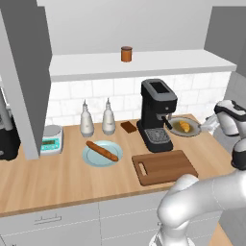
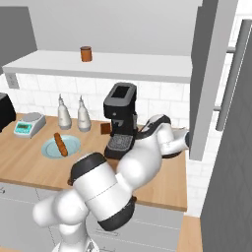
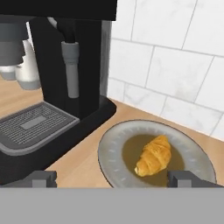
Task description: From the different types of pastries on the counter, select a croissant and place it on the cutting board. Then retrieve a jar of jam from the cabinet and place it alongside the croissant on the cutting board.
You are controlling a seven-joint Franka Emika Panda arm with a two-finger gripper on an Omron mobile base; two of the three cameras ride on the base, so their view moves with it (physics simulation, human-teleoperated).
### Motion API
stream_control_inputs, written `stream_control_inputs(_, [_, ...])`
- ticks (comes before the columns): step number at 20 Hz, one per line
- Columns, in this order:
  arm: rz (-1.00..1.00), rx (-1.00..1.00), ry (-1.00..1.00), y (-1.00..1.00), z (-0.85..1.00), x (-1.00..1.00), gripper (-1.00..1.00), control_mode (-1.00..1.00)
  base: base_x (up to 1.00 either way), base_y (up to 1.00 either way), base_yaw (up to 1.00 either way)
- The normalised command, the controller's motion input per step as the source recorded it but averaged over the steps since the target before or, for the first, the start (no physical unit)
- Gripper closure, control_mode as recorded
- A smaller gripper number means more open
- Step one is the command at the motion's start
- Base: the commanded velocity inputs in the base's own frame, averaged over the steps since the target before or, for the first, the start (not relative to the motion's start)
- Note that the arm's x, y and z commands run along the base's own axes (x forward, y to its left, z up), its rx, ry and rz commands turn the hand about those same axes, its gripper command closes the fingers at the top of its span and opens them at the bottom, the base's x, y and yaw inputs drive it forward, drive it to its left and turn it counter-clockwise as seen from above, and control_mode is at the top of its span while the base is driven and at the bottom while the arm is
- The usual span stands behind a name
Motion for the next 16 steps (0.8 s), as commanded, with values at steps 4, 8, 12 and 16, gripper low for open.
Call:
stream_control_inputs(4, [0.01,0.00,0.00,0.00,0.00,0.04,-1.00,-1.00,0.00,0.00,0.00])
stream_control_inputs(8, [0.03,0.00,0.00,0.01,0.00,0.02,-1.00,-1.00,0.00,0.00,0.00])
stream_control_inputs(12, [0.47,0.00,-0.04,0.11,-0.04,0.00,-1.00,-1.00,0.00,0.00,0.00])
stream_control_inputs(16, [0.04,0.00,0.04,0.04,0.00,0.00,-1.00,-1.00,0.00,0.00,0.00])
